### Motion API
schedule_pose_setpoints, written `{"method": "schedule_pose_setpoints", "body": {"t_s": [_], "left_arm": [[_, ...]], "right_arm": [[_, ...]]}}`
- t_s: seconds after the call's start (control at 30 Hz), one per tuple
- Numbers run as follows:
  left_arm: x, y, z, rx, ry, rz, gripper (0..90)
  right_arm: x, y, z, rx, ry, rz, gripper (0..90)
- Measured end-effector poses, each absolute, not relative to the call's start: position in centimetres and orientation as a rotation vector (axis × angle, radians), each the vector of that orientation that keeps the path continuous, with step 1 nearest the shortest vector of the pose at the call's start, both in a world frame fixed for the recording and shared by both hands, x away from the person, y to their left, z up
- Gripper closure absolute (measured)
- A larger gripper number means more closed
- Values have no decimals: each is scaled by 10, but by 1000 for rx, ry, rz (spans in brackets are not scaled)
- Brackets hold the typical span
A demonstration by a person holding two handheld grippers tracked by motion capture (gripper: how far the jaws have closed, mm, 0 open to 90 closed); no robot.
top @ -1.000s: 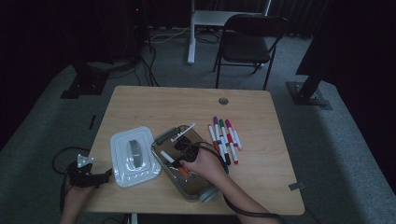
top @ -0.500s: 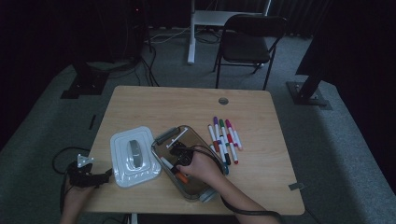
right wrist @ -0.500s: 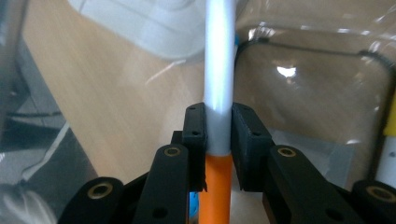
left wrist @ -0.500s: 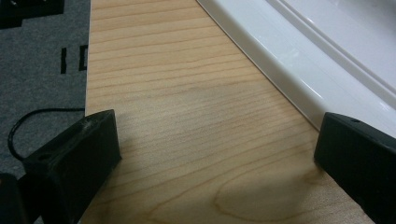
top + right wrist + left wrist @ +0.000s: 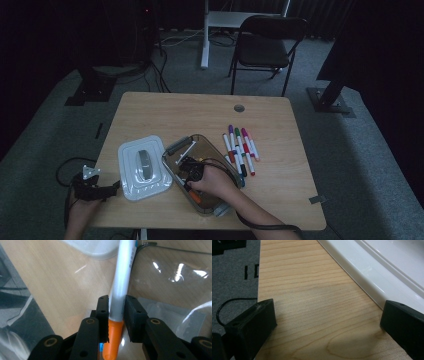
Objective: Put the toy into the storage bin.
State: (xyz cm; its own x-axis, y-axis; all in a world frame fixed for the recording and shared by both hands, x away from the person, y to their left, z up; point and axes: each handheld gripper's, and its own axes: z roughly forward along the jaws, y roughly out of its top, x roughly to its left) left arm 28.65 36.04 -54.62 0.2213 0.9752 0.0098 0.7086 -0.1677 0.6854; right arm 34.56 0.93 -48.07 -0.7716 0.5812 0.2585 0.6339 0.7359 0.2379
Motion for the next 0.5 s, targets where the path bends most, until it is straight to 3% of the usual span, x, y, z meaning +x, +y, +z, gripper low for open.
{"method": "schedule_pose_setpoints", "body": {"t_s": [0.5], "left_arm": [[287,360,-546,1946,1548,625,7]], "right_arm": [[347,-9,-460,-998,-2752,-595,709]]}}
